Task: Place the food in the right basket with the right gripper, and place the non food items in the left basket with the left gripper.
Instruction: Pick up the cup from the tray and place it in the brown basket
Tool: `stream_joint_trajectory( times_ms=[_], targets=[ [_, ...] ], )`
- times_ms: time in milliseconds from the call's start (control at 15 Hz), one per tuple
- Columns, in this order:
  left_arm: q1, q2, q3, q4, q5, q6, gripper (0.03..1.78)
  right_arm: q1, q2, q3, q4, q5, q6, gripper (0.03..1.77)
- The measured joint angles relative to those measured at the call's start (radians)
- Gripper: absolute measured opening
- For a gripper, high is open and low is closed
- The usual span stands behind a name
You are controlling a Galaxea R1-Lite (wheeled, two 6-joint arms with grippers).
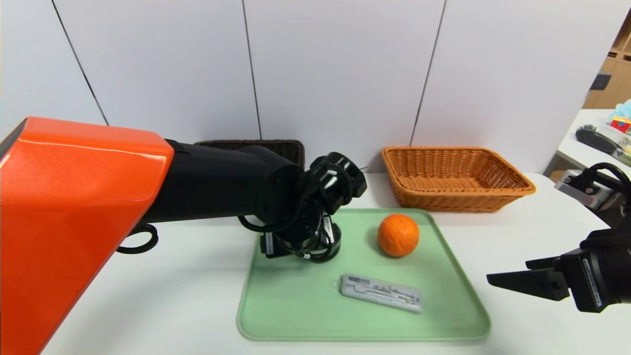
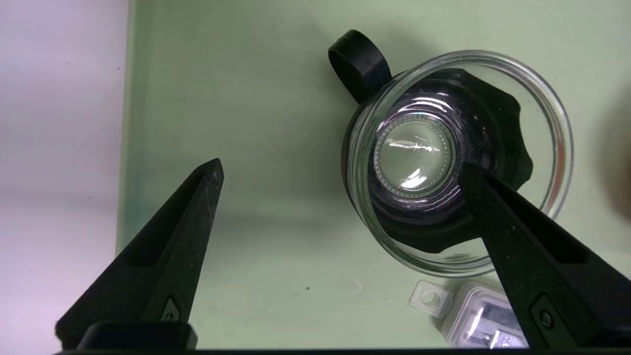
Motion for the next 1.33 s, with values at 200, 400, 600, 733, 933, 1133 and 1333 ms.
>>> stream_joint_trajectory(
  times_ms=[200, 400, 600, 733, 933, 1133, 1333],
  targets=[
    [0.0, 0.009, -0.002, 0.0, -0.001, 0.0, 1.69, -0.001, -0.007, 0.005, 0.0, 0.001, 0.002, 1.7],
    [0.001, 0.009, -0.002, 0.005, -0.005, 0.0, 1.45, -0.002, -0.011, 0.005, 0.0, 0.001, 0.002, 1.7],
    [0.0, 0.003, -0.002, 0.005, -0.005, 0.004, 1.02, -0.002, -0.014, 0.005, -0.003, 0.0, 0.009, 1.7],
    [0.0, 0.0, -0.002, 0.005, -0.007, 0.003, 0.82, -0.002, -0.014, 0.005, -0.003, 0.0, 0.008, 1.7],
    [0.0, 0.0, -0.003, 0.003, -0.009, 0.004, 0.08, -0.002, -0.015, 0.005, -0.003, 0.0, 0.008, 1.7],
    [0.0, -0.001, -0.002, 0.005, -0.009, 0.004, 0.08, -0.002, -0.017, 0.005, -0.003, 0.0, 0.008, 1.7],
    [0.0, -0.011, -0.001, 0.009, -0.01, 0.004, 0.08, -0.002, -0.018, 0.005, -0.003, 0.001, 0.01, 1.7]
  ],
)
